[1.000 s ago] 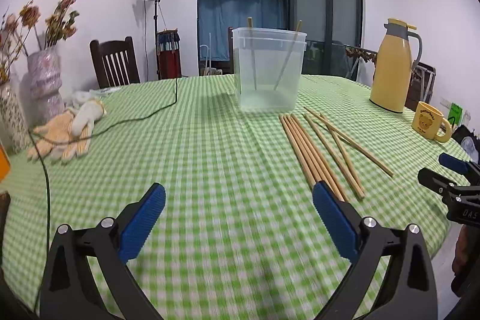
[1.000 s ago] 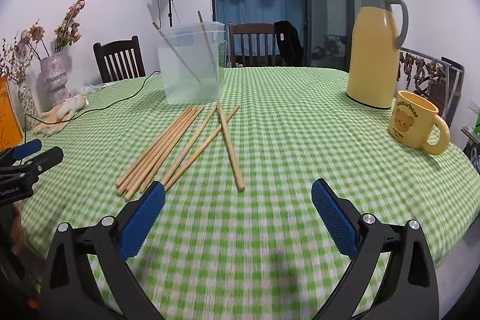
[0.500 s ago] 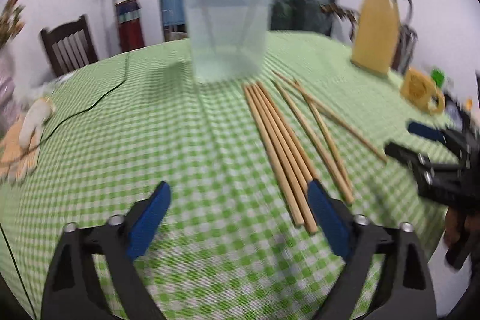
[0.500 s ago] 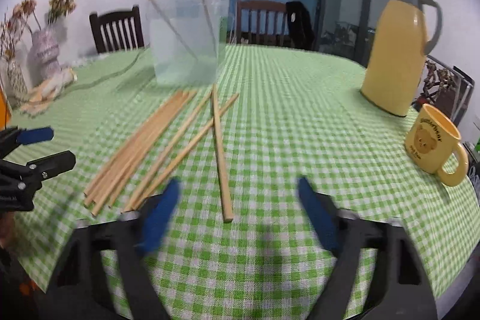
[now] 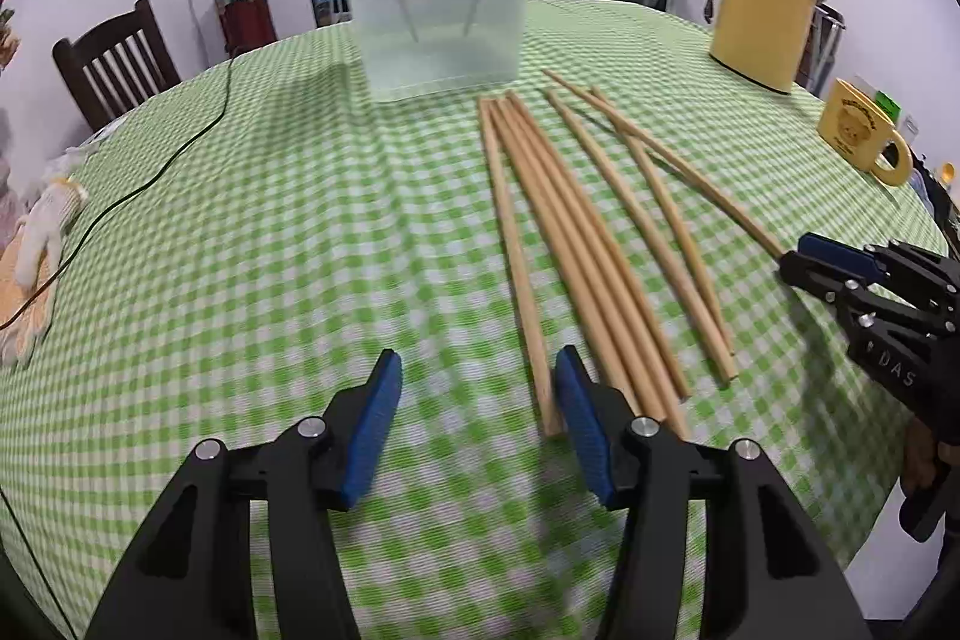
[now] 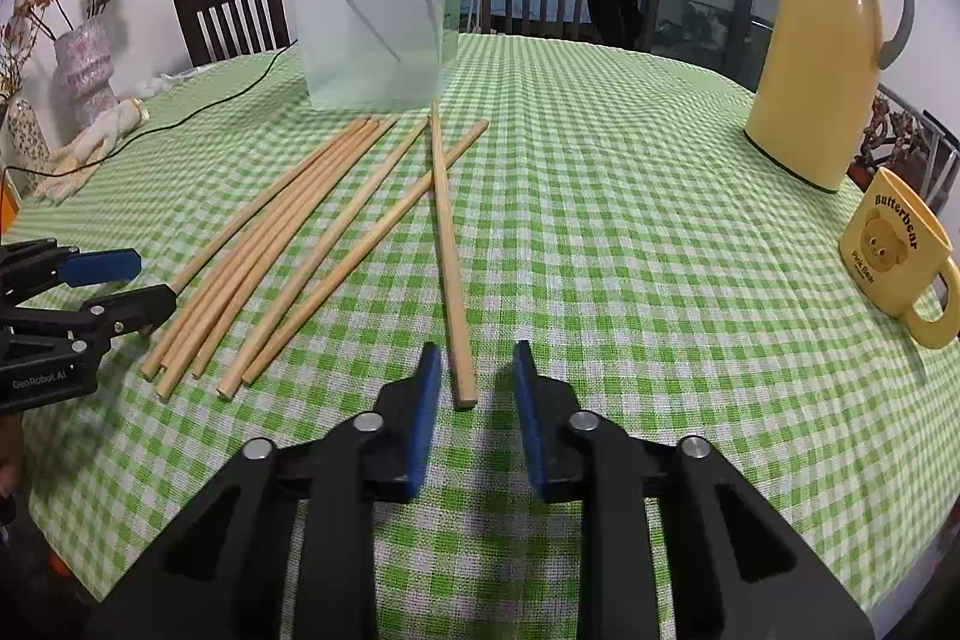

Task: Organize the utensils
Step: 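Close the left tool on a chopstick while the right tool grasps another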

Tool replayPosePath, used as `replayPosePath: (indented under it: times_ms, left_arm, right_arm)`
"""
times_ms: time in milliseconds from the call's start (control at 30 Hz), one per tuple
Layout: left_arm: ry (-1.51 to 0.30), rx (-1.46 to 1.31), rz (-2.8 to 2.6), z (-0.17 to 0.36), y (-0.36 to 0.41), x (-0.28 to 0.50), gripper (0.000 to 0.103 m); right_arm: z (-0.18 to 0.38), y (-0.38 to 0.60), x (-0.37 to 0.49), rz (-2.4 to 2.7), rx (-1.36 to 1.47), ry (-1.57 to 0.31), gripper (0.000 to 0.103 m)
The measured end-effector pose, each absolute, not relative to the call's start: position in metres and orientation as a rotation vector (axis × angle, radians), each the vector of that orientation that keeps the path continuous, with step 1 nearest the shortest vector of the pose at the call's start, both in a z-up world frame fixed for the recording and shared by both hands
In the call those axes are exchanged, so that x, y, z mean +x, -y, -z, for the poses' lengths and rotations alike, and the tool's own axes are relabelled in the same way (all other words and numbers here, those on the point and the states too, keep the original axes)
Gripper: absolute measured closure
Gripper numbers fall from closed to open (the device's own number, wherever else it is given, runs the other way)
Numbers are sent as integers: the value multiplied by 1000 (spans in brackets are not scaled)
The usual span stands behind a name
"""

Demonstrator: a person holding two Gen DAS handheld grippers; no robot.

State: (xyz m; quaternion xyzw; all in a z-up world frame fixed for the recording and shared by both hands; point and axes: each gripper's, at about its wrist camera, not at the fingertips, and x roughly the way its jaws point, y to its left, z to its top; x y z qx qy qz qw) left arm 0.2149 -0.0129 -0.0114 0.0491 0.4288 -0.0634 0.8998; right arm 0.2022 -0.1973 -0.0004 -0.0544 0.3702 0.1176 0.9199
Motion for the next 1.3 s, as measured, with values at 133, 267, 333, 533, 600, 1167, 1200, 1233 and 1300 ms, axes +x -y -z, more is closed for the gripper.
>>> replayPosePath:
  times_ms: [133, 267, 333, 533, 600, 1167, 1200, 1233, 1300]
  left_arm:
    - [-898, 76, 184, 10, 14, 208, 54]
    - [-880, 101, 207, 11, 21, 202, 53]
    - [-876, 114, 197, 12, 24, 201, 58]
    - [-880, 15, 151, 6, 0, 206, 100]
    - [-863, -7, 158, 1, -6, 203, 100]
    - [-630, -64, 158, -89, -44, 151, 101]
    - [-621, -61, 161, -92, -45, 149, 101]
    - [-612, -54, 163, -97, -47, 145, 101]
    - [-599, -55, 163, -103, -50, 140, 101]
  right_arm:
    - [1, 196, 202, -253, -106, -763, 92]
    - [1, 194, 200, -259, -111, -755, 96]
    - [1, 194, 200, -260, -106, -755, 96]
    - [-13, 199, 192, -263, -82, -702, 96]
    - [-20, 199, 189, -264, -85, -678, 96]
    - [-97, 202, 147, -266, -129, -437, 96]
    - [-100, 202, 145, -268, -132, -431, 97]
    - [-104, 201, 141, -268, -138, -422, 97]
    - [-109, 200, 136, -271, -144, -410, 97]
